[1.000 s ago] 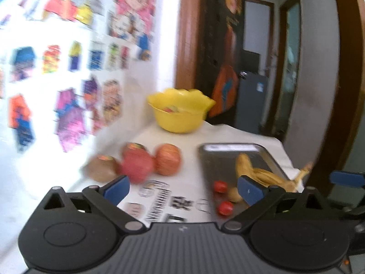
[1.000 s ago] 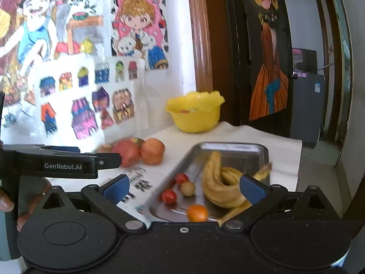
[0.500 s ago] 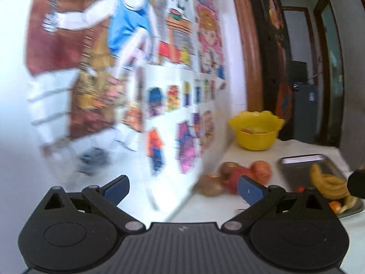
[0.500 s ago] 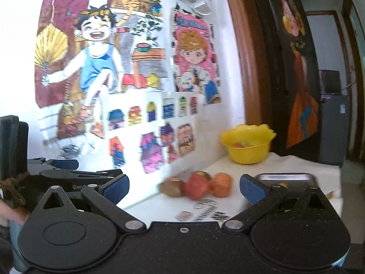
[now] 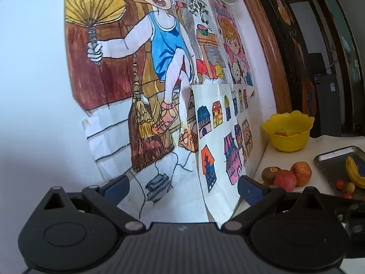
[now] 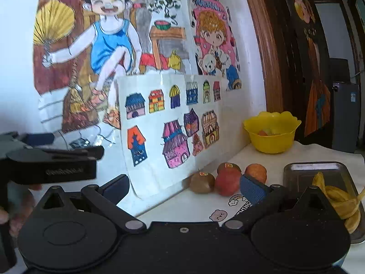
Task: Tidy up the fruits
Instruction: 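Move both tools back toward the apples and kiwis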
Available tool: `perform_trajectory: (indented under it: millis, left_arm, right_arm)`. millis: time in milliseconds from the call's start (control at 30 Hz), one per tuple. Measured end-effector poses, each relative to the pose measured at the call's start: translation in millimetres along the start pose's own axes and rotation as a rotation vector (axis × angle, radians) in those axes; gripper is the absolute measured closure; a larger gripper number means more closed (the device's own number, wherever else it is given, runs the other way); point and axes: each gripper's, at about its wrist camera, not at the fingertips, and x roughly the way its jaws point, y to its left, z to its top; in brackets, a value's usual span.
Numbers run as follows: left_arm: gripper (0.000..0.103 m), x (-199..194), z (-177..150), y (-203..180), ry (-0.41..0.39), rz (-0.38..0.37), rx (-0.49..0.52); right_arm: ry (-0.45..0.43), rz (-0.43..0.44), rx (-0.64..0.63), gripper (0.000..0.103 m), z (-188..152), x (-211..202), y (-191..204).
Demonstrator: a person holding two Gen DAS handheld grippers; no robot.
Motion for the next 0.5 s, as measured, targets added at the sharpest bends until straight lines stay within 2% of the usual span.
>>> perform_trajectory:
  millis: [233,400,500]
  left_arm:
    - [0.000,22,6,-18,0.011,0.004,0.048]
    - [0.000,47,9,-41,0.032,-0.072,0.049]
    - [0.000,67,5,-56,0.050,-0.135,0.044]
  right_arm:
    - [0.014,-0.076,0.007,0.001,-2,28,-14]
    - [0.009,-0.144,-0.039,0.001,6,45,-44]
    - [0.025,-0.128,-0.089,0.001,13,57,-67]
